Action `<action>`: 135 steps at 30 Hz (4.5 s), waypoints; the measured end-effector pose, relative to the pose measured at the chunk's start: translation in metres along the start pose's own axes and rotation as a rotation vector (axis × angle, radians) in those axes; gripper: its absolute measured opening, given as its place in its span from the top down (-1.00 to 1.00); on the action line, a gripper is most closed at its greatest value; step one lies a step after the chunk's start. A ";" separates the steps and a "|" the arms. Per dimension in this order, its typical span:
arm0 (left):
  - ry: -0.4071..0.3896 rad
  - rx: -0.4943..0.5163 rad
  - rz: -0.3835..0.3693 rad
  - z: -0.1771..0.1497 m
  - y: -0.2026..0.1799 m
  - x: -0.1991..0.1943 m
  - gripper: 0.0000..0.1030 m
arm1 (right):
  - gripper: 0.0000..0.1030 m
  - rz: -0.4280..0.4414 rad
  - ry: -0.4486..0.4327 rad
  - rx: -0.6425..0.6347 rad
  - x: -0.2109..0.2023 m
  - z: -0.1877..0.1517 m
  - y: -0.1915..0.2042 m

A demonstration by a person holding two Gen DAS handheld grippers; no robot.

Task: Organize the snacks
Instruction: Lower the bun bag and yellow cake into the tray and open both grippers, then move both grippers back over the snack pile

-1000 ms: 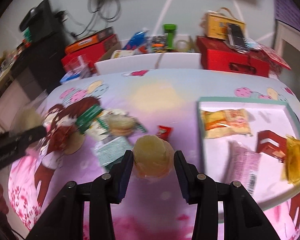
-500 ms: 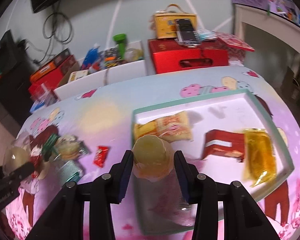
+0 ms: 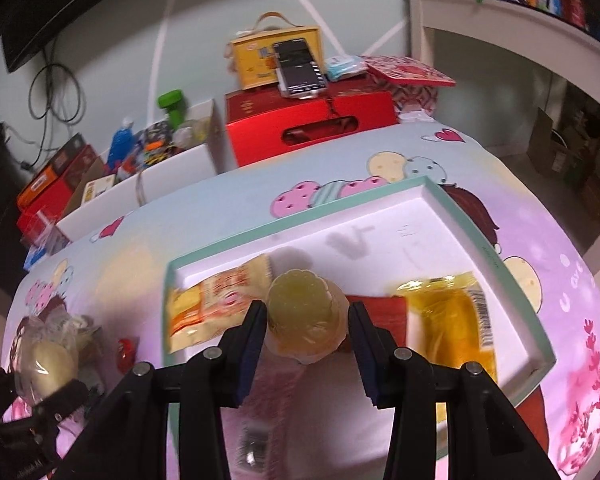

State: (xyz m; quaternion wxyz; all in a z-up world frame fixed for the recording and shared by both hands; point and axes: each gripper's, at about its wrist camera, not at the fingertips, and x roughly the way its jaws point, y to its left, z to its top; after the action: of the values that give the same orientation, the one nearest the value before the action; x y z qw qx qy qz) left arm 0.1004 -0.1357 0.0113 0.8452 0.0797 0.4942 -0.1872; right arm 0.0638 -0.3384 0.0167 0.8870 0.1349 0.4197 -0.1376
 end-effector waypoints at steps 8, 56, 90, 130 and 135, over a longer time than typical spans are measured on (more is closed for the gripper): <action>0.027 0.099 -0.054 0.028 -0.048 0.028 -0.12 | 0.12 -0.009 -0.026 0.020 0.009 0.013 -0.021; -0.096 -0.075 0.058 0.045 -0.007 0.025 -0.82 | -0.87 -0.113 0.009 -0.007 0.029 0.020 -0.044; -0.225 -0.376 0.357 -0.062 0.161 -0.077 -0.82 | -1.00 0.052 -0.094 -0.164 -0.020 0.019 0.057; -0.154 -0.516 0.368 -0.094 0.214 -0.075 -0.82 | -1.00 0.195 -0.038 -0.479 -0.033 -0.051 0.197; -0.113 -0.524 0.354 -0.094 0.215 -0.058 -0.82 | -1.00 0.216 0.029 -0.443 -0.013 -0.055 0.194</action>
State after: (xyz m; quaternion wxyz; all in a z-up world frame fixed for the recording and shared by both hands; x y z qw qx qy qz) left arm 0.0839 0.1054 0.0032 0.8825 -0.0665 0.4563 0.0922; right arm 0.0860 -0.1374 0.0173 0.8984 -0.0169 0.4353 0.0556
